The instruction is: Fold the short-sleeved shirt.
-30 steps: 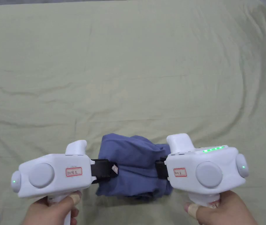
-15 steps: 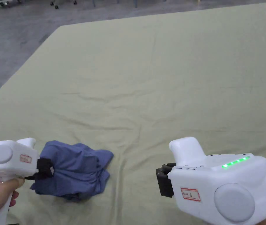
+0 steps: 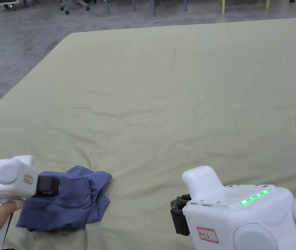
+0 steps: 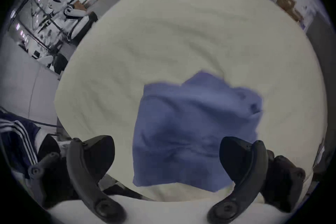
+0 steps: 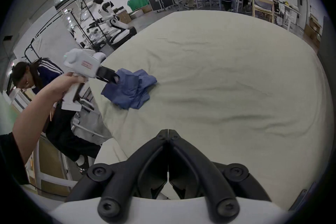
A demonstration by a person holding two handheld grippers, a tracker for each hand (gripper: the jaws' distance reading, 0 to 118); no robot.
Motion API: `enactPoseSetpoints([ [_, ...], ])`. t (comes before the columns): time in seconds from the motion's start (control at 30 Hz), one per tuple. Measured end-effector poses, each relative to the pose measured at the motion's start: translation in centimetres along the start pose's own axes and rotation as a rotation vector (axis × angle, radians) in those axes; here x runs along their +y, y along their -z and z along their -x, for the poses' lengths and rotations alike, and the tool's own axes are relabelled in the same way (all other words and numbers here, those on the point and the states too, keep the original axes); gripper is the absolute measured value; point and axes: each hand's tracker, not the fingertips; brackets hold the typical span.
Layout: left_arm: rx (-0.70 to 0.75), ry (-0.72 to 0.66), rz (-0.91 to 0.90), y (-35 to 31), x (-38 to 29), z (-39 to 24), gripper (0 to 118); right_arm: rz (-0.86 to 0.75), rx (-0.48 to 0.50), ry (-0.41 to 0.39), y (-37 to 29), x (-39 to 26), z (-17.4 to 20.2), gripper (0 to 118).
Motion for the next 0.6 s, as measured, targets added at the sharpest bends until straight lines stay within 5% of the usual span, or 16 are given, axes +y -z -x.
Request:
enactPoseSetpoints([
  [0.23, -0.148, 0.054, -0.125, -8.4, 1.6, -3.8, 115, -0.057, -0.041, 0.059, -2.3, 0.4, -3.2, 2],
  [0.27, -0.197, 0.077, -0.159, -9.9, 1.9, -5.1, 99, -0.091, -0.059, 0.074, -3.1, 0.5, -4.4, 2],
  [0.3, -0.216, 0.096, -0.232, -11.3, 2.1, -6.5, 30, -0.13, -0.096, 0.075, -4.0, 0.4, -5.6, 2],
  [0.33, -0.207, 0.12, -0.315, -12.6, 2.4, -8.3, 0, -0.166, -0.161, 0.077, -4.9, 0.2, -7.2, 2],
  [0.5, -0.239, 0.256, -0.569, -18.6, 3.4, -16.9, 0, -0.268, -0.415, 0.218, -11.8, 1.0, -15.0, 2],
  [0.6, -0.269, 0.249, -0.726, -21.9, 3.7, -21.7, 0, -0.409, -0.554, 0.193, -18.2, 2.2, -16.8, 2],
])
